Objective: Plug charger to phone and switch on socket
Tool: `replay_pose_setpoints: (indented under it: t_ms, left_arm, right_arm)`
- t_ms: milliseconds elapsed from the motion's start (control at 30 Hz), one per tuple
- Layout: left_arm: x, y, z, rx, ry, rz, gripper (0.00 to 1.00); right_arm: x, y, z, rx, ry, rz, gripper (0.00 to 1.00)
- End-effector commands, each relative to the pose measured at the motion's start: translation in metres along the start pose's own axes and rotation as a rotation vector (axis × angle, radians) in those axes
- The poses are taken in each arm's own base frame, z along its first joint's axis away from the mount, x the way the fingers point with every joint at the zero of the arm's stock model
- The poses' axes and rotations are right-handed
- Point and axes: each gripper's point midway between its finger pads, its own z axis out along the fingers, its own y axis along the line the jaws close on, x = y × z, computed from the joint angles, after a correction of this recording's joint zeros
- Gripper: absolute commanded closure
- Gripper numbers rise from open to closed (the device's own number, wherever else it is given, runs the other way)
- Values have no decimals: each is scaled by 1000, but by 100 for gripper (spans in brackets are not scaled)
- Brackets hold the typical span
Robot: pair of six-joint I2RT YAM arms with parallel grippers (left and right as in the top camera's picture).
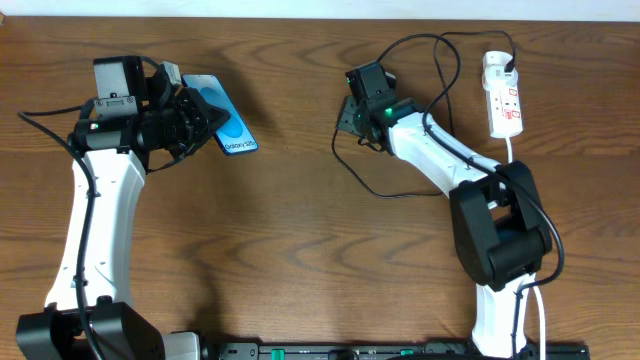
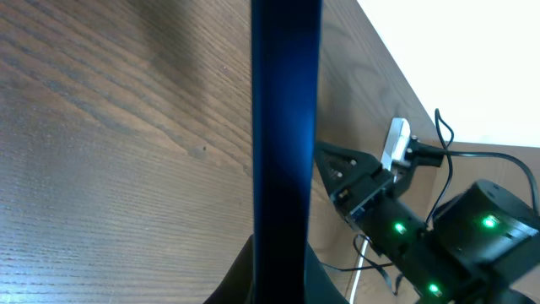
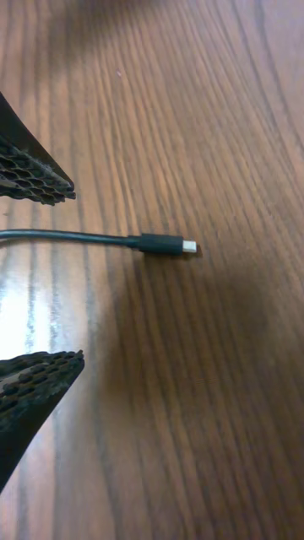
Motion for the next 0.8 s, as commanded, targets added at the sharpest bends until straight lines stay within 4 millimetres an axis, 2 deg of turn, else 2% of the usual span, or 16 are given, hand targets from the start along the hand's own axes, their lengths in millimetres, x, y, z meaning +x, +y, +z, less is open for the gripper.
replay_pose_setpoints:
  t_ms: [0,333,500,633,767]
  left_arm:
    - [-4,-16,-9,40,-15,44,93]
    - [-4,-15,-9,38,-13,42,93]
    - [-4,-15,-9,38,-13,41,93]
    - [-3,-15,-9,39,-13,41,93]
    - [-3,-15,-9,39,-13,41,93]
  right_arm:
    - [9,-6,21,25,13,24,44]
    - [15,10,48,-28,-22,11,43]
    - [35,2,67,-4,20,15,47]
    - [52,-5,79,24,60,9,54]
    - [61,-16,86,61,81,6,58]
